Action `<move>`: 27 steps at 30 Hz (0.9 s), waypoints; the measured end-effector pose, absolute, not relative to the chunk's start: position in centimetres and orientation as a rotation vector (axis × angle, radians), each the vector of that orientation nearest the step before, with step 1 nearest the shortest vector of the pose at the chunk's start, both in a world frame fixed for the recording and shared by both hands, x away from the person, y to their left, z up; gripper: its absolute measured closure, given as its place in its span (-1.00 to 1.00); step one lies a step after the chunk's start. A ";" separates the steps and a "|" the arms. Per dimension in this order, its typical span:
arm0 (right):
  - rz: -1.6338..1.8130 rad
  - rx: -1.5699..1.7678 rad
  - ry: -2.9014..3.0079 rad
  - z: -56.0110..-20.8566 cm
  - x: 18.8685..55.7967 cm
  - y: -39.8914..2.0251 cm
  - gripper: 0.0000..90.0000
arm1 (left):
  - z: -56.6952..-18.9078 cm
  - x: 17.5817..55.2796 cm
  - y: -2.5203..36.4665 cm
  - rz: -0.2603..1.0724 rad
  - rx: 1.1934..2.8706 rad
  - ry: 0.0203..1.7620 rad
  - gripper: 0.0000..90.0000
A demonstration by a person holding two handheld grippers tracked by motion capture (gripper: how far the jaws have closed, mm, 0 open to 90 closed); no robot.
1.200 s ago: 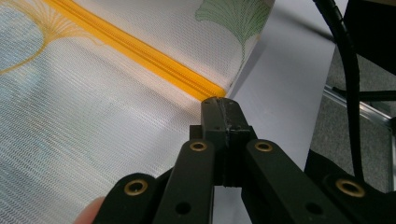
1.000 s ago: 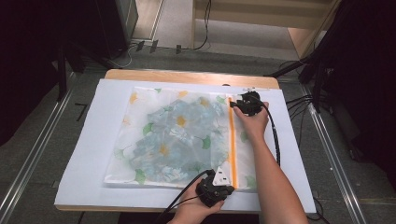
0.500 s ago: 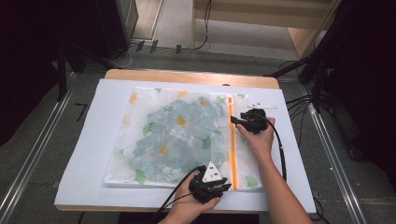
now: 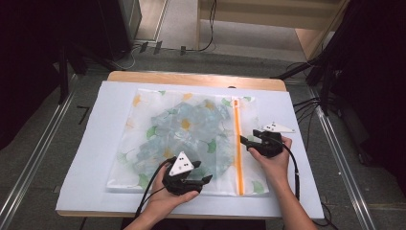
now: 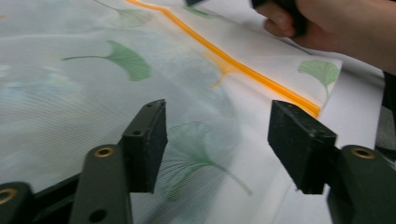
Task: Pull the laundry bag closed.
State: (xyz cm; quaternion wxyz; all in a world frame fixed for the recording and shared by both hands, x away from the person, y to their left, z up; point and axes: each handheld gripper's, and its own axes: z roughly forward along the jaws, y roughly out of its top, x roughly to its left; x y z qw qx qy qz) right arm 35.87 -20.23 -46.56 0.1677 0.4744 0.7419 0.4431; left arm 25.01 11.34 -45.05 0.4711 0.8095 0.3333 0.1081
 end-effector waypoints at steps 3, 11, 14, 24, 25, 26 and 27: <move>1.300 1.364 2.106 -46.5 34.5 -20.8 -0.32 | -45.0 25.4 12.5 0.301 1.976 0.871 -0.31; 1.302 1.371 2.097 -47.4 31.3 -23.1 -0.45 | -44.6 26.0 15.6 0.354 1.937 0.913 -0.60; 1.316 1.370 2.089 -47.5 30.4 -23.9 -0.50 | -44.5 26.0 17.0 0.358 1.927 0.922 -0.67; 1.302 1.379 2.060 -47.3 28.0 -26.2 -0.57 | -44.2 25.6 22.1 0.412 1.892 0.977 -0.82; 1.300 1.384 2.059 -47.3 27.8 -26.4 -0.59 | -44.2 25.5 22.7 0.416 1.889 0.982 -0.83; 1.304 1.391 2.061 -47.3 27.6 -26.7 -0.60 | -44.2 25.5 23.1 0.418 1.886 0.987 -0.85; 1.305 1.394 2.060 -47.4 27.5 -26.8 -0.60 | -44.3 25.4 23.7 0.418 1.880 0.992 -0.88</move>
